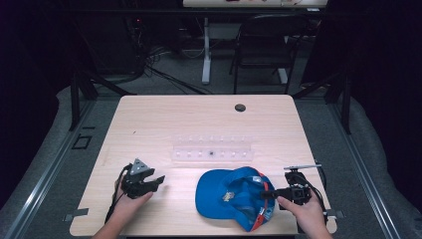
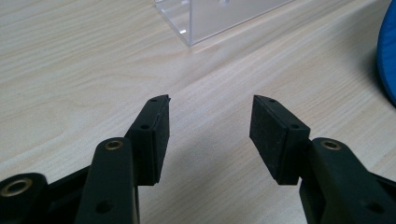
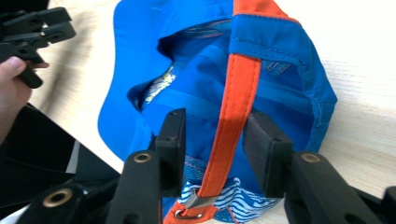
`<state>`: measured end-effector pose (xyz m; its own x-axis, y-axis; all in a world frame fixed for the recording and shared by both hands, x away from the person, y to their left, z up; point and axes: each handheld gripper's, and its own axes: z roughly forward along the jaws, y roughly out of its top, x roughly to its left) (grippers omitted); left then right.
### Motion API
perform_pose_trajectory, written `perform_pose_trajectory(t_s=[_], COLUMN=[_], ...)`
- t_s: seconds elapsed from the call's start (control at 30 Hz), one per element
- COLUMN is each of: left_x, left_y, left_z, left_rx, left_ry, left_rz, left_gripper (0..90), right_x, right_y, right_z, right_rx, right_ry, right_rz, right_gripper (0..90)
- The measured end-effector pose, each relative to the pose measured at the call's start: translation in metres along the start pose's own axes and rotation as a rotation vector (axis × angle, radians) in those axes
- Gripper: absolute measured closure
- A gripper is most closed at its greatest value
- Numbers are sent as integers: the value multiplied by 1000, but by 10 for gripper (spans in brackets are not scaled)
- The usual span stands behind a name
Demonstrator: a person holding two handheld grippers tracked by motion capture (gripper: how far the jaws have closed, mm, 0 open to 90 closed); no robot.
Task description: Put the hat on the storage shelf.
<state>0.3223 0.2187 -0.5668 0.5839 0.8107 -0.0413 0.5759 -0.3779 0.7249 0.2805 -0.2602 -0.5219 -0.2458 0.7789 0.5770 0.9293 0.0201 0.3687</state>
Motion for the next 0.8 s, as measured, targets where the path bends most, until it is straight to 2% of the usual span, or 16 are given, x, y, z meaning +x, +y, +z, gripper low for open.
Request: perform_pose_trajectory(t_s=[0.1,0.17,0.27,0.4,0.67,0.8], left_x=[0,0,0,0,0,0], left_y=[0,0,0,0,0,0], left_z=[0,0,0,0,0,0], left_rx=[1,1,1,1,1,3], left_ry=[2,2,3,3,3,4], left_rz=[1,1,-1,0,0,2], left_gripper=[479,479,479,479,479,479], right_x=[2,3,4,5,5,5], right_y=[0,1,2,2,4,6], right_z=[0,-1,-1,1,-1,-3], right_rx=[-7,2,16,22,28,25], right_ry=[6,7,8,2,-11,-33], right_rz=[11,7,-9,-6,-1,6], right_gripper=[661,702,730,757,773,775])
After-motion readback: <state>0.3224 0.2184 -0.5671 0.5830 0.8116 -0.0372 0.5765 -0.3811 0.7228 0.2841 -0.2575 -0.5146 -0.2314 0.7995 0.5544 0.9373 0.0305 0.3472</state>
